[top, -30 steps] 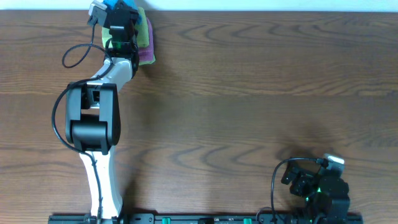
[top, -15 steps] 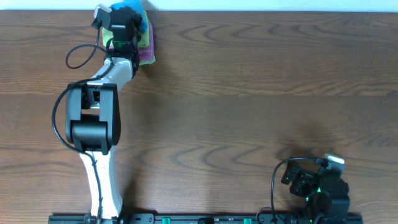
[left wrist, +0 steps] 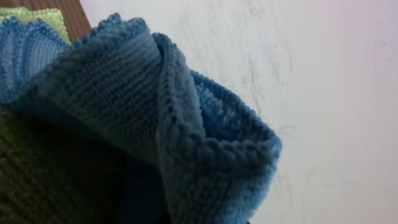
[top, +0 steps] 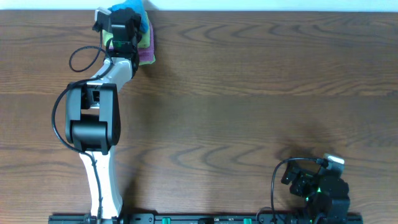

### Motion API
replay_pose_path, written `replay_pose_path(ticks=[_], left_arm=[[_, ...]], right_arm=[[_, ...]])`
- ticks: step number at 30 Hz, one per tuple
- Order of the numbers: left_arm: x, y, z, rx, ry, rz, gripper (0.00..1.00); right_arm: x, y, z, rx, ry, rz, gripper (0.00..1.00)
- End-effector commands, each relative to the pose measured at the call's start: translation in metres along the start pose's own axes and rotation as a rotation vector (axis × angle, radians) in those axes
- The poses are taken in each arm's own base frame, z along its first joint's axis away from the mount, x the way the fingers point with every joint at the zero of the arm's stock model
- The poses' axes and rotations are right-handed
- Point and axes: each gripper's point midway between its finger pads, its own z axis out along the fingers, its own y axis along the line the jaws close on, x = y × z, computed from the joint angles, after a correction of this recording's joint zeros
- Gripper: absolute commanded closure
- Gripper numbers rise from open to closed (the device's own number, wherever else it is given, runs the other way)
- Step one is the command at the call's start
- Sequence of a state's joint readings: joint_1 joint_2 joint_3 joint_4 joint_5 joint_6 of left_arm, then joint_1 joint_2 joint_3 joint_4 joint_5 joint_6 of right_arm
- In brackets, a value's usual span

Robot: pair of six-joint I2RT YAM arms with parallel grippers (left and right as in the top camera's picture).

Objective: Fold the cloth
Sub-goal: 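Lower the blue cloth onto the stack and open the left gripper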

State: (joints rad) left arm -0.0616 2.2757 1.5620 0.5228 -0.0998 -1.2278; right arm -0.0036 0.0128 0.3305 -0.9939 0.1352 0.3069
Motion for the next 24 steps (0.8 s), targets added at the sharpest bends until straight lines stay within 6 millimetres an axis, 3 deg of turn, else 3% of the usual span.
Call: replay_pose_path(ticks=[1, 6, 17, 24], left_arm=[[-0.010, -0.033, -0.009, 0.045, 0.006, -0.023, 0.94], [-0.014, -0.023, -0.025, -0.087, 0.025, -0.010, 0.94], [-0.019, -0.041, -0.027, -0.023, 0.021, -0.021, 0.94], [-0.005, -0.017, -0.029, -0.120, 0.090, -0.031, 0.94]], right_arm=[[0.001, -0.003, 0.001, 0.017, -0.004, 0.019, 0.01], [0.001, -0.003, 0.001, 0.016, -0.003, 0.019, 0.01], [0.001, -0.003, 0.001, 0.017, -0.003, 0.019, 0.01], [0.001, -0.003, 0.001, 0.017, -0.004, 0.019, 0.01]])
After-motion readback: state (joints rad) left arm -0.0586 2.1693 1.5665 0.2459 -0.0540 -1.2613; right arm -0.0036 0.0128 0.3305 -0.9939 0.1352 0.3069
